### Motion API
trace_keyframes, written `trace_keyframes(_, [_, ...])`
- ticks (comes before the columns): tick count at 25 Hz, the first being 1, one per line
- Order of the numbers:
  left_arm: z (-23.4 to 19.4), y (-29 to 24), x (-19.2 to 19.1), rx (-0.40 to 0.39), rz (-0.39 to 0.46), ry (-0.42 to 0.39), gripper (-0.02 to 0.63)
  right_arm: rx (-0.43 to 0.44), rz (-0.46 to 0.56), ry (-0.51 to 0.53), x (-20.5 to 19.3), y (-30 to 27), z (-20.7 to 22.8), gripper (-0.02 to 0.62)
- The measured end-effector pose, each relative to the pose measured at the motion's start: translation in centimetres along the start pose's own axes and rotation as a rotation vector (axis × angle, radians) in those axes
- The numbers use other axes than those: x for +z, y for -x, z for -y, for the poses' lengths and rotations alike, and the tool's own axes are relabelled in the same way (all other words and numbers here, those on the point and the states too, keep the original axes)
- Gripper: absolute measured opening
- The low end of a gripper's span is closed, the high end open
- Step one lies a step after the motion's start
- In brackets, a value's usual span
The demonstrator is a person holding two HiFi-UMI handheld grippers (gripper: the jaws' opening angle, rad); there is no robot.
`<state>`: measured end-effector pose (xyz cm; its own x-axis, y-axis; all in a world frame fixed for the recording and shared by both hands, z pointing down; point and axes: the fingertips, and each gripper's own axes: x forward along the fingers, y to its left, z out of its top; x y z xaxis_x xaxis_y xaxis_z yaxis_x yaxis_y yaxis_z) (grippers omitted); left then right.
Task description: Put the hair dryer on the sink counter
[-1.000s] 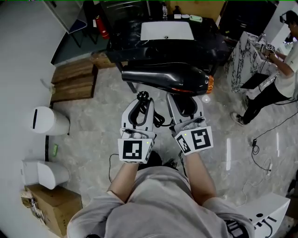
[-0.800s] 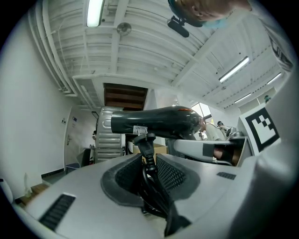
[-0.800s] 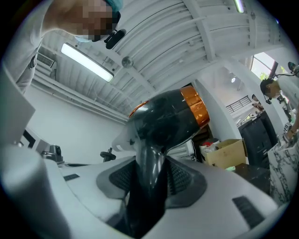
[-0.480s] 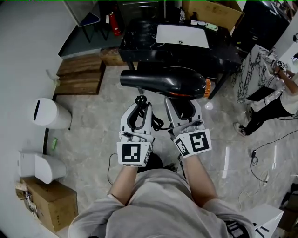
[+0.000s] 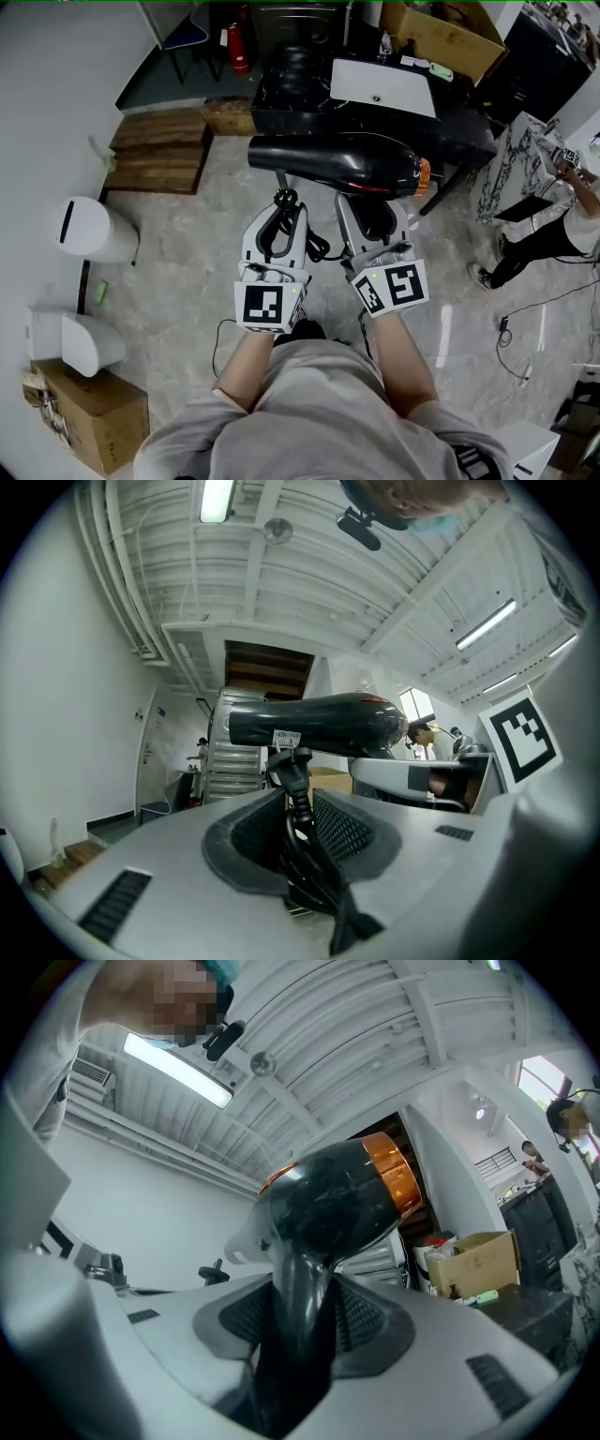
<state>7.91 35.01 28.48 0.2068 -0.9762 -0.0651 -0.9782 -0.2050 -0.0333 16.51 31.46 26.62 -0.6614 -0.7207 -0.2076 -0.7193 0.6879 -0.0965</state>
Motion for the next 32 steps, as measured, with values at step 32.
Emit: trace_keyframes(32, [-14.0, -14.7, -4.7, -0.056, -0.061, 0.037, 0.103, -0.051, -0.064, -0.032, -6.8, -19.0, 5.3, 0.186])
